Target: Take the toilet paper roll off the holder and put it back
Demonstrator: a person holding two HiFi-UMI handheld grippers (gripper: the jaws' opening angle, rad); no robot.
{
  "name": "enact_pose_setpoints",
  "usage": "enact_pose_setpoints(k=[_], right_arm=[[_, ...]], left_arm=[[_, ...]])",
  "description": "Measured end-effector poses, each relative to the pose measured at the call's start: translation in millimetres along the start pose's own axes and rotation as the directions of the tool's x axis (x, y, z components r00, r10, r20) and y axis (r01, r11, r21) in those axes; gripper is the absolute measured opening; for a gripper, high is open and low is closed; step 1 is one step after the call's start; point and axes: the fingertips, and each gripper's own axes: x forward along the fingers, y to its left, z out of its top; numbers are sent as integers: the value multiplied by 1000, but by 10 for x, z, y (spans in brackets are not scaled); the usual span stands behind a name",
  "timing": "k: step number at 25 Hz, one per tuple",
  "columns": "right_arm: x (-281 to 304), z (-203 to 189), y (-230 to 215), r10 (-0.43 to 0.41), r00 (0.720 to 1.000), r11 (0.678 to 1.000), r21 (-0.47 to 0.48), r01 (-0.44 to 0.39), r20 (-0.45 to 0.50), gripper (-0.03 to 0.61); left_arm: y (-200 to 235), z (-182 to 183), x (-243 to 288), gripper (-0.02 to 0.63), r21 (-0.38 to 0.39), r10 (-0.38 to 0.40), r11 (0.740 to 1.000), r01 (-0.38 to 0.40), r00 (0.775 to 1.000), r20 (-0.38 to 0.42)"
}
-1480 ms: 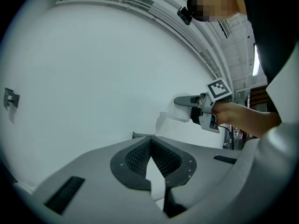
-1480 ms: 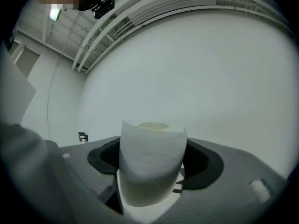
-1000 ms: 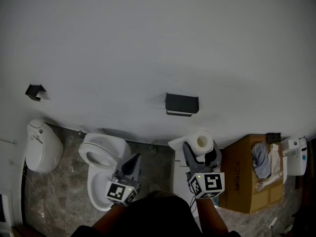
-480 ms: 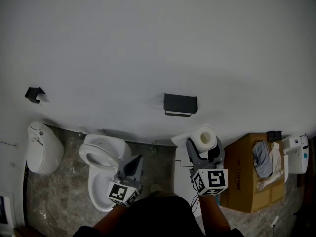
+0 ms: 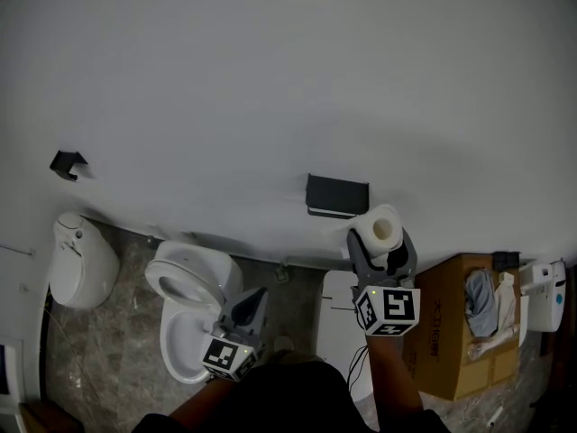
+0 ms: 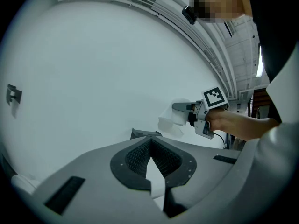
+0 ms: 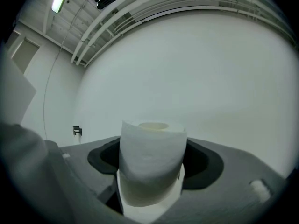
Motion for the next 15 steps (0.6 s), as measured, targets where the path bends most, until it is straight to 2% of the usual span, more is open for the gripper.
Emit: enact_pose_setpoints(k=[6, 15], right_arm=[[384, -25, -122, 20, 1000, 1000, 4, -20, 12, 358], [996, -204, -183, 70, 997, 997, 39, -69, -11, 357]], left_arm=[[67, -122, -27, 14, 22, 22, 1000, -22, 1000, -5], [260, -95, -131, 14, 62, 86, 995, -83, 996, -38]])
